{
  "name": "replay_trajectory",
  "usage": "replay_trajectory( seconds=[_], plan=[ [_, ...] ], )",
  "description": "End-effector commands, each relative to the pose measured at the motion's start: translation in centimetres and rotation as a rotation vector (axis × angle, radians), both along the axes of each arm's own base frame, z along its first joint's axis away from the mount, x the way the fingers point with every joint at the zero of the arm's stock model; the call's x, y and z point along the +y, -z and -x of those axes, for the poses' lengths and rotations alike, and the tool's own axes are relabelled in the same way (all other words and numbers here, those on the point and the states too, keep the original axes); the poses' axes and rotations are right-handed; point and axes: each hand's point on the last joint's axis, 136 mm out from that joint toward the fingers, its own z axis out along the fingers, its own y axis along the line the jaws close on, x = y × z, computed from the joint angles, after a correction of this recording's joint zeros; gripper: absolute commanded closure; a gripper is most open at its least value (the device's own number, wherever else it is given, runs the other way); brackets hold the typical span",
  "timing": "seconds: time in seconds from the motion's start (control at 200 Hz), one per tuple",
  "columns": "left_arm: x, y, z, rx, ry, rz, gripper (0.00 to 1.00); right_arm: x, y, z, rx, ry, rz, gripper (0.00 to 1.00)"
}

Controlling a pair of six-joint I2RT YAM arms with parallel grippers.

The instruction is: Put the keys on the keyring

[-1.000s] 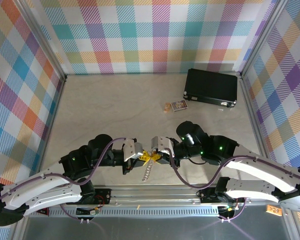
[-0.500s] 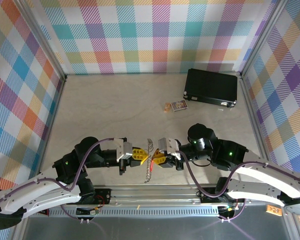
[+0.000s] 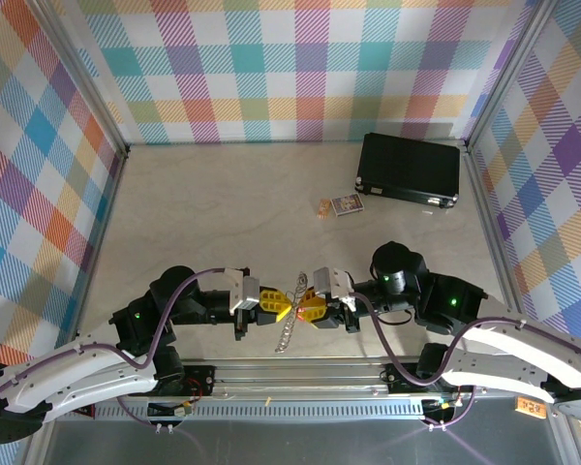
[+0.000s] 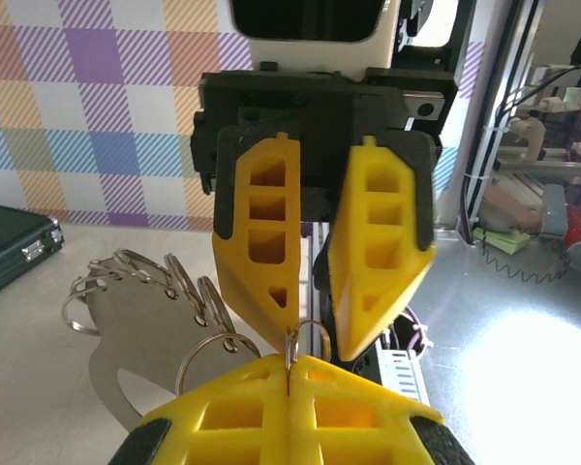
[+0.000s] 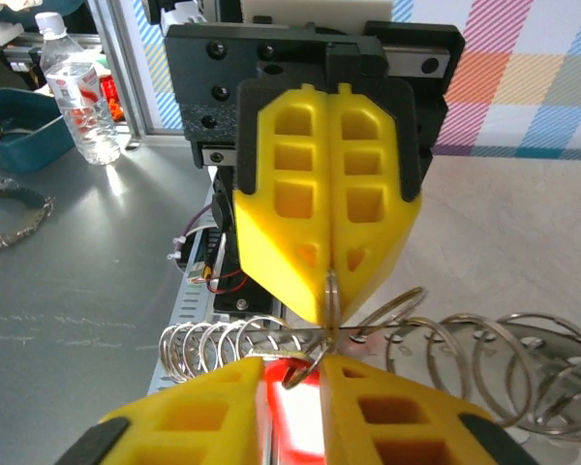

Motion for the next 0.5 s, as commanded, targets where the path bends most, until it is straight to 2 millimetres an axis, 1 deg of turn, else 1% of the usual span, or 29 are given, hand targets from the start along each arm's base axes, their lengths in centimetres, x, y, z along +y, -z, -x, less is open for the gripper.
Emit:
replay_trajectory(
  seconds=[0.0, 0.16, 0.33, 0.39, 0.495],
  plan=[
    [0.0, -1.7, 0.6, -0.018, 0.033, 0.069, 1.0, 0.2, -0.4, -0.2, -0.015, 0.009, -0.024, 0.84],
    [0.2, -1.9, 0.8, -0.016, 0.041, 0.091, 1.0, 0.2, -0.1, -0.3, -0.012, 0.016, -0.011, 0.96],
    [0.4, -2.6, 1.2, -0.02, 0.055, 0.117, 1.0, 0.4, 0.6, -0.7, -0.002, 0.034, 0.018, 0.97],
    [0.4, -2.6, 1.3, -0.019, 0.059, 0.121, 1.0, 0.5, 0.7, -0.7, 0.0, 0.032, 0.024, 0.95],
    [0.3, -2.5, 1.2, -0.017, 0.057, 0.122, 1.0, 0.5, 0.4, -0.7, -0.004, 0.03, 0.016, 0.82]
  ],
)
